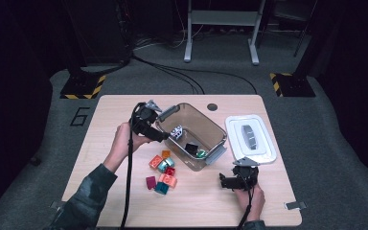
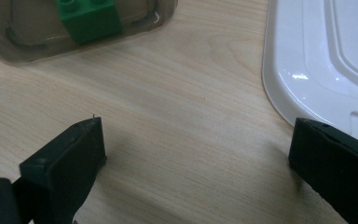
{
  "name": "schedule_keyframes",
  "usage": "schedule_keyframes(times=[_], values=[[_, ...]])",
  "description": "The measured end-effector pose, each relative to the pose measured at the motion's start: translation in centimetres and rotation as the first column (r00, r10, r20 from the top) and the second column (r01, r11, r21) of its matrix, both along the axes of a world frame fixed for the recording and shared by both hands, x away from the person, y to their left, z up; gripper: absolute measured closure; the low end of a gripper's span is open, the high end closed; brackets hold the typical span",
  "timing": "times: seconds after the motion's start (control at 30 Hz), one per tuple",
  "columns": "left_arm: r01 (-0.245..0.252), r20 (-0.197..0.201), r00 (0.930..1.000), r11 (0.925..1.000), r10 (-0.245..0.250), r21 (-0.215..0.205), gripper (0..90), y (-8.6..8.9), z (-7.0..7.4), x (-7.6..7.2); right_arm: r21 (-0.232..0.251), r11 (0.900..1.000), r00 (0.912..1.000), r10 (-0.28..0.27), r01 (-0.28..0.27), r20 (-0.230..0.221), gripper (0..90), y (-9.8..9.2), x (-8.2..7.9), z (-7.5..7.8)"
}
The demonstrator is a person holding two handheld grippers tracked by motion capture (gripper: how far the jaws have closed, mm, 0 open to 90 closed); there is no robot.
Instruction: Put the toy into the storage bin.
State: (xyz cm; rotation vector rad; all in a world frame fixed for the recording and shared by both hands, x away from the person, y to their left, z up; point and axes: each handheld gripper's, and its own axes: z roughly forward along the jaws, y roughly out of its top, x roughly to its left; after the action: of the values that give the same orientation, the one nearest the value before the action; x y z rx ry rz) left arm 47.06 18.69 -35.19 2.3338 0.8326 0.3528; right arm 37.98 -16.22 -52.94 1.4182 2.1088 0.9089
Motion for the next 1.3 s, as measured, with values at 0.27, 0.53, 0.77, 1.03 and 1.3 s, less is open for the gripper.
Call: schedule_keyframes(times=[0.27, 0.53, 0.77, 1.03, 1.3], values=[[-0.015, 0.013, 0.9998, 0.9999, 0.015, 0.007, 15.2, 2.2, -1.8, -3.1, 0.0, 1.0, 1.0, -0.001, 0.001, 0.0, 2.9, 0.0, 0.0, 0.0], [-0.042, -0.034, 0.9985, 0.9986, 0.043, 0.033, 15.3, 3.5, -6.3, -5.8, -0.001, 1.0, 1.0, -0.003, 0.003, 0.001, 2.9, 0.0, 0.0, 0.0], [-0.061, -0.099, 0.993, 0.9974, 0.064, 0.037, 15.1, 4.5, -10.6, -7.2, -0.002, 1.0, 1.0, -0.003, 0.003, 0.001, 2.9, 0.0, 0.0, 0.0], [-0.056, -0.124, 0.9903, 0.9968, 0.063, 0.056, 14.9, 4.8, -13.3, -9.0, -0.002, 1.0, 1.0, -0.003, 0.003, 0.001, 2.9, 0.0, 0.0, 0.0], [-0.057, -0.138, 0.9882, 0.996, 0.066, 0.069, 15.2, 5.1, -14.7, -9.3, -0.002, 1.0, 1.0, -0.003, 0.003, 0.0, 3.0, 0.0, 0.0, 0.0]])
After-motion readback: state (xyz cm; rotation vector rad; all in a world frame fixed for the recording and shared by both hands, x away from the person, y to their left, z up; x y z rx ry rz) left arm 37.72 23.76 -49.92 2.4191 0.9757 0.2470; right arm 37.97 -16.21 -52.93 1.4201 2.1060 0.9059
